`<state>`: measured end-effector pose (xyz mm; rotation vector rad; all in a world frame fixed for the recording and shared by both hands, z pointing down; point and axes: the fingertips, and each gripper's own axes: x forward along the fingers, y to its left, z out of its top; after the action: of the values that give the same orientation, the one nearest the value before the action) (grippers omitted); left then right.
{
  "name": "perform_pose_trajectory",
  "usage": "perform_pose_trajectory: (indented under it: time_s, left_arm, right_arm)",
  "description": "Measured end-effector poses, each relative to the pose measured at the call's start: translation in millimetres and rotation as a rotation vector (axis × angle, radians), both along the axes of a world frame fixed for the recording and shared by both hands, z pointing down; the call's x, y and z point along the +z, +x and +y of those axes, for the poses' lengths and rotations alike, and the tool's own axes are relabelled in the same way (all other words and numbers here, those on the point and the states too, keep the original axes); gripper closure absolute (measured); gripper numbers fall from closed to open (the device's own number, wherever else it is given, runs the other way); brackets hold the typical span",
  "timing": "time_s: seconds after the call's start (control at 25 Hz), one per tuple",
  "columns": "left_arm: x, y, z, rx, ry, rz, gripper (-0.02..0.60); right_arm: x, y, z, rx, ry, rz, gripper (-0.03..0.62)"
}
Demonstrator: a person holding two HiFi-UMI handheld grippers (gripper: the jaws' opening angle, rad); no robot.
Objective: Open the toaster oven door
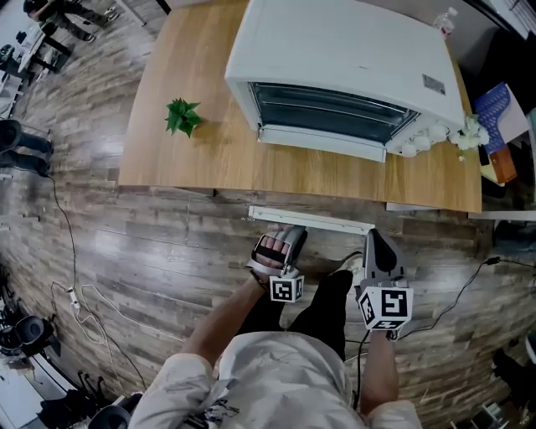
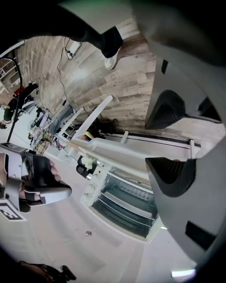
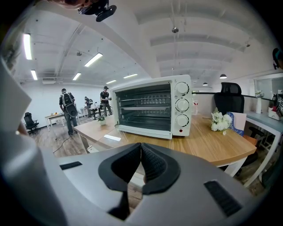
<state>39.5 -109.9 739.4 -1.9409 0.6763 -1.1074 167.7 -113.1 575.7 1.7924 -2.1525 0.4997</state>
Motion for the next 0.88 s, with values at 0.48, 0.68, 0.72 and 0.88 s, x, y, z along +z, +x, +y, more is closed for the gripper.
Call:
perform_pose_trajectory:
  time_s: [0.48,0.68,0.72,0.88]
  left_arm:
    - [-57,-24,13,-0.136,-0.086,0.227,0.377]
    - [-88,-42,11,-0.218,-0.103,0.328,0.377]
    - [-94,-46,8,-0.236,-0.105,0.347,0.377]
    - [-115,-62,0,-0.318,-0.126,0.431,0.377]
  right_arm:
    - [-13,-7,-6,-0.013,0.029,0.021,0.571]
    - [-21,-12,-7,-0.016,0.047,0.033,0.571]
    - [-23,-13,-7,-0.016,0.052,0.036,0.571]
    - [-33,-15,-5,-0.013,0.074,0.047,0.571]
